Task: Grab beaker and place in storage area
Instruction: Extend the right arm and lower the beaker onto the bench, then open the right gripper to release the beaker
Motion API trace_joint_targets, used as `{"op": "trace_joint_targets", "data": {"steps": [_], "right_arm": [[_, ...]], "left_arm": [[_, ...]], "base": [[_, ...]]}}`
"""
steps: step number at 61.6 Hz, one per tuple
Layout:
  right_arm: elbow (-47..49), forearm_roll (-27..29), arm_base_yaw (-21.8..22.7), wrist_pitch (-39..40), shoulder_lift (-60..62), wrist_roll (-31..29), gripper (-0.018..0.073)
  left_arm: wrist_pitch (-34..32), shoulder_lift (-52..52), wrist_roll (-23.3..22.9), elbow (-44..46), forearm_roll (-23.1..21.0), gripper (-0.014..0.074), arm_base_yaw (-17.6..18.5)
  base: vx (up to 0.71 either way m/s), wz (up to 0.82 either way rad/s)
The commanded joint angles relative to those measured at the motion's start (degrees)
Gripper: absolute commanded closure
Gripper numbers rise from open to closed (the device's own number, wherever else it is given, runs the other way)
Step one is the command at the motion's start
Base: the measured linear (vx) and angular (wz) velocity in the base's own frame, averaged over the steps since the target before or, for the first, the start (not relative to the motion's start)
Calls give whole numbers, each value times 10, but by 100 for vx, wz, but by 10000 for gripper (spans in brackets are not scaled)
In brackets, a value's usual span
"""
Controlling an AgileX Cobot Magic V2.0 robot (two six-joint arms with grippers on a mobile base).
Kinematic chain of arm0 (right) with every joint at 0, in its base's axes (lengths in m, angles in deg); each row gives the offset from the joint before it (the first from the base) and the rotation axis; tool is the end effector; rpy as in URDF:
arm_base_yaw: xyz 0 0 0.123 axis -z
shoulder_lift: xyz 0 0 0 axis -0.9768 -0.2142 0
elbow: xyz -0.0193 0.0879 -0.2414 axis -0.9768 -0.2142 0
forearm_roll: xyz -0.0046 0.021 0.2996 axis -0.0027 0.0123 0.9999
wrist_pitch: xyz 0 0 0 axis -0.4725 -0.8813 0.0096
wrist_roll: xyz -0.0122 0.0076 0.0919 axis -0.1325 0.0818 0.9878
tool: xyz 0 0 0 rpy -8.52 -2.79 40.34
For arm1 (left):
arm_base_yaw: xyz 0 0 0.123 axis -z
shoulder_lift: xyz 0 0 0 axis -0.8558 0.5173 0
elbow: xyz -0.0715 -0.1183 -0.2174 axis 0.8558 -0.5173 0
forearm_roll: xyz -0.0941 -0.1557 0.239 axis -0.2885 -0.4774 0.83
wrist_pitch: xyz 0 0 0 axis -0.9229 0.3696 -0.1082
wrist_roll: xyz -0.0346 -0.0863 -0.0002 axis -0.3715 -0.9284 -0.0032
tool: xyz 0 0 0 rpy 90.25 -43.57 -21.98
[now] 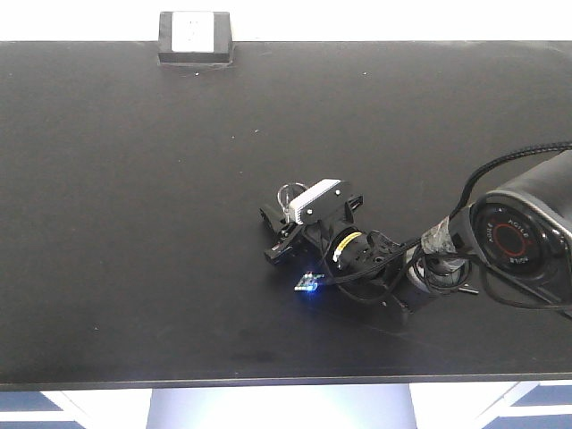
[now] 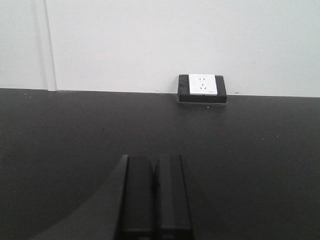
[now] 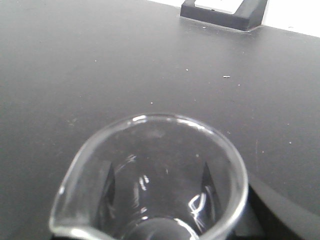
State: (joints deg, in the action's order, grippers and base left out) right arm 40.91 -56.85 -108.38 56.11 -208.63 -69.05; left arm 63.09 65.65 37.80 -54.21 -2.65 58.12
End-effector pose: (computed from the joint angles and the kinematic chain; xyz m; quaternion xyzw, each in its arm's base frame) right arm 0.3120 0.1983 -0.0167 -0.2672 0.7327 0.1889 0.5967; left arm 0.1357 0.0033 0.1944 -0.0501 0.7188 -0.0281 0.6929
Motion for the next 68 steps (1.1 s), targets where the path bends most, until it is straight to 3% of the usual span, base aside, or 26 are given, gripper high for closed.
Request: {"op": "trace_joint_targets", "data": {"steps": [1, 10, 35, 55, 60, 68], "right_arm": [[6, 1, 1, 20, 22, 3, 34], [6, -1, 1, 12, 24, 4, 8], [-5, -2, 1, -122, 112, 31, 8], [-182, 4, 1, -22, 225, 25, 8], [-216, 4, 1, -39, 283, 28, 8], [-254, 20, 1, -138, 415, 36, 8]], "left_arm": [[-48, -11, -3, -13, -3, 605, 4], [-48, -11, -3, -13, -3, 605, 4], [-48, -11, -3, -13, -3, 605, 4], [-48, -11, -3, -13, -3, 605, 4], [-48, -11, -3, -13, -3, 605, 4], [-48, -11, -3, -13, -3, 605, 4]], "base": [[0, 0], [0, 0], [0, 0], [0, 0], [0, 0], [0, 0]]}}
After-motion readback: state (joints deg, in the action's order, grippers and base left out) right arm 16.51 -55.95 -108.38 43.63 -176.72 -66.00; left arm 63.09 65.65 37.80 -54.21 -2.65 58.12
